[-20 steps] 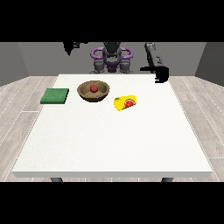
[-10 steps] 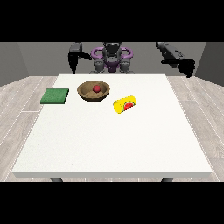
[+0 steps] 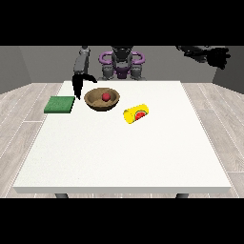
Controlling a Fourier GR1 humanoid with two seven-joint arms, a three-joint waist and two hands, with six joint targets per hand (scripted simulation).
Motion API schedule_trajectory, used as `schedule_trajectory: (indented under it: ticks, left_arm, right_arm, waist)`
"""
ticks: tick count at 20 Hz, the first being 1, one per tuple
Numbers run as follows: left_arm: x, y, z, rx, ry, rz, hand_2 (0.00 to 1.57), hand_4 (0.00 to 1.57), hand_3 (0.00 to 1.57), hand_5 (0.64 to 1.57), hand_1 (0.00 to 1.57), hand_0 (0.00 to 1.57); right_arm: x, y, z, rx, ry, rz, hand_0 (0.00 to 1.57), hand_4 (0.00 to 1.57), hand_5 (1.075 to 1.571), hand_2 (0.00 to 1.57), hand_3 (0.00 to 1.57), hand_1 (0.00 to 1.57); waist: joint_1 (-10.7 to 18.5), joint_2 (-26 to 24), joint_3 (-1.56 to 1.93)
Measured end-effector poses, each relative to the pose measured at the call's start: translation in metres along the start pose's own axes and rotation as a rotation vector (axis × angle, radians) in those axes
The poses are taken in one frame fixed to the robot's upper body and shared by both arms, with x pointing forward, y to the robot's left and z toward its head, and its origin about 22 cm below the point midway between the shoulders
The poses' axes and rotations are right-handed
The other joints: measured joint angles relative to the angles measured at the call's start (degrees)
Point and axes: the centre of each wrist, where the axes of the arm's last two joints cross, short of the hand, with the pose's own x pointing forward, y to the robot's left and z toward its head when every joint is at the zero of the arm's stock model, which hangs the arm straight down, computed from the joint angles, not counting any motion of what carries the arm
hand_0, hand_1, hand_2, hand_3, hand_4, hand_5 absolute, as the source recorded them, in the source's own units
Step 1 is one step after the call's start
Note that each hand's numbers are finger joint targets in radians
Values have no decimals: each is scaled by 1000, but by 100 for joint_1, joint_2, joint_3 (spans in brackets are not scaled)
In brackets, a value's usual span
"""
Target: Pick the cup and pour the ball into the bowl, then pick the bowl and place it on the pad
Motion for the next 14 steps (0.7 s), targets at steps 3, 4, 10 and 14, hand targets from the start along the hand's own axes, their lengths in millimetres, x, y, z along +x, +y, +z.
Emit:
schedule_trajectory:
  ticks: [3,4,10,14]
  left_arm:
    - [23,9,-11,-10,-31,-15,0,0,0,1545,0,0]
    - [29,7,-14,-17,-34,-16,0,0,0,1542,0,0]
    - [49,2,-26,-40,-30,-3,0,0,0,1538,0,0]
    - [71,10,-34,-39,-46,-1,0,0,0,1534,0,0]
  right_arm:
    - [-11,-16,-9,-15,7,-14,0,289,1570,0,0,0]
    - [-18,-18,-11,-19,17,-19,0,307,1568,0,0,0]
    - [-43,-15,-23,-67,95,-59,0,411,1570,0,0,0]
    - [-49,-20,-32,-79,105,-75,0,380,1571,0,0,0]
  waist:
    - [35,108,1]
    - [65,104,0]
    - [161,-69,-1]
    - [179,-1,-8]
